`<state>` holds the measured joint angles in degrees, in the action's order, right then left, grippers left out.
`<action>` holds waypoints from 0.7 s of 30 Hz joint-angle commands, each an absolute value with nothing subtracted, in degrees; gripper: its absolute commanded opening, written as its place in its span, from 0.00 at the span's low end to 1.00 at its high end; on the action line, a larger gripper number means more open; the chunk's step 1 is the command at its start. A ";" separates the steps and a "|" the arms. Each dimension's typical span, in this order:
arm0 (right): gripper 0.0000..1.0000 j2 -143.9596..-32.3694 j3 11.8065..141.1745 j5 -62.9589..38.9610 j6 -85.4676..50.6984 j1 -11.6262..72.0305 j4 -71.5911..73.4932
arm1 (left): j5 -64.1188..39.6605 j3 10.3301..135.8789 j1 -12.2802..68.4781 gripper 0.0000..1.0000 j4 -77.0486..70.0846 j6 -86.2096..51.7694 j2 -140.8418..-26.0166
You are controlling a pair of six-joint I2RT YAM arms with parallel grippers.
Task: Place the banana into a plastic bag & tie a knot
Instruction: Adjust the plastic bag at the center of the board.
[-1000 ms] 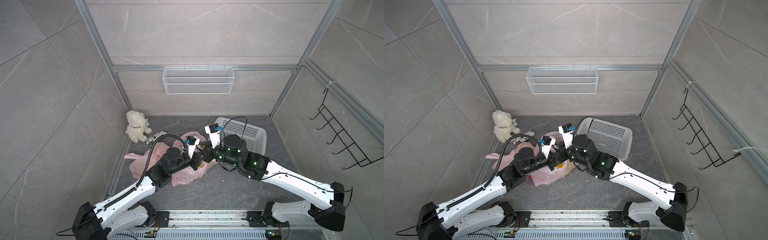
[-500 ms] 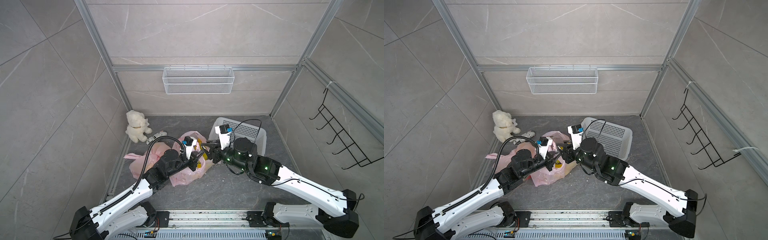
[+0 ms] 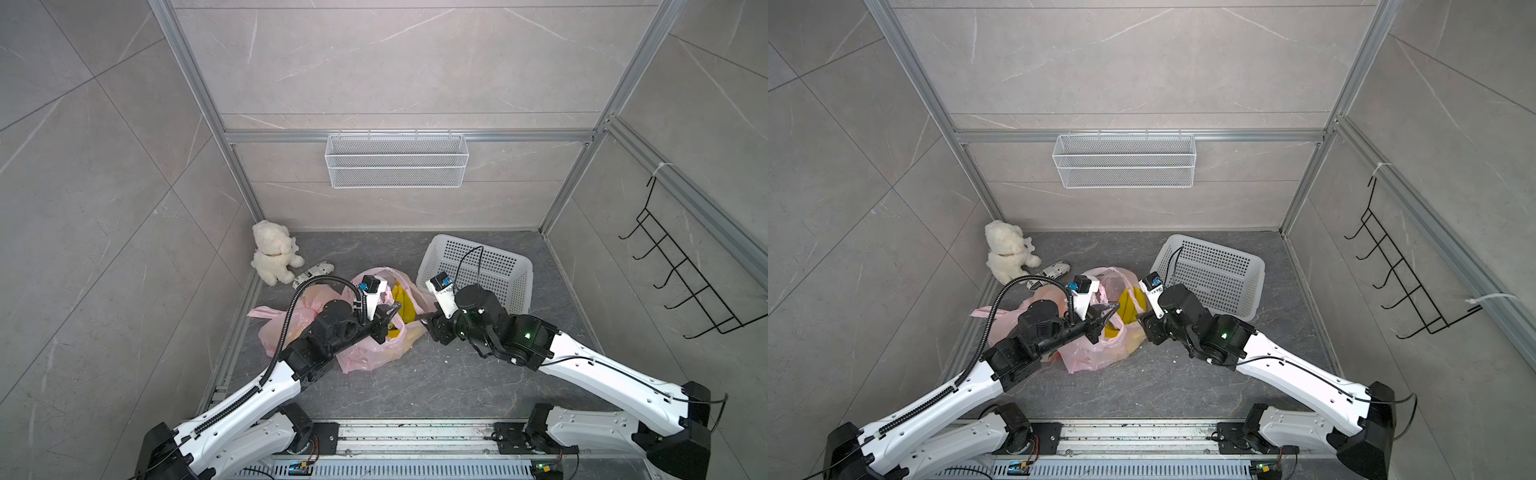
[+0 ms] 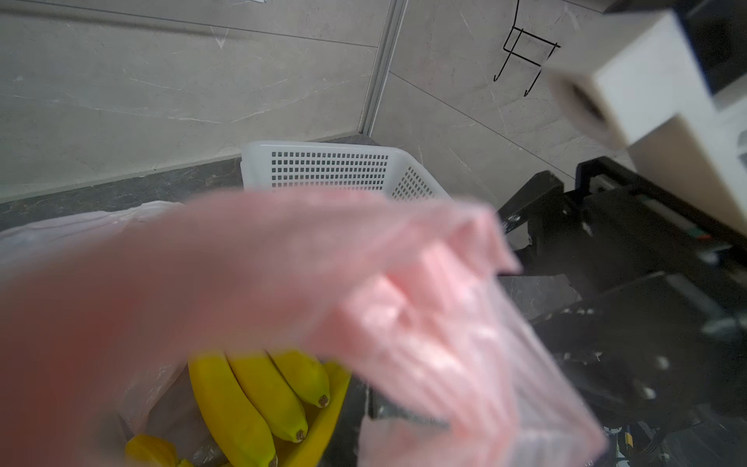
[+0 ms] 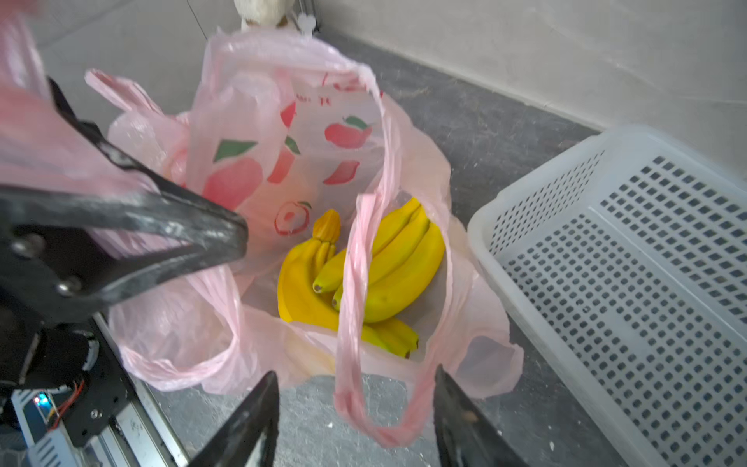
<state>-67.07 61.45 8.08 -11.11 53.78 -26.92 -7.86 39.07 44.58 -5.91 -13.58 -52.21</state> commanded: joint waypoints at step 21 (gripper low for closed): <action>0.00 -63.94 65.95 4.75 -6.22 53.18 -34.50 | -6.62 47.54 43.70 0.00 -0.99 -14.18 -51.37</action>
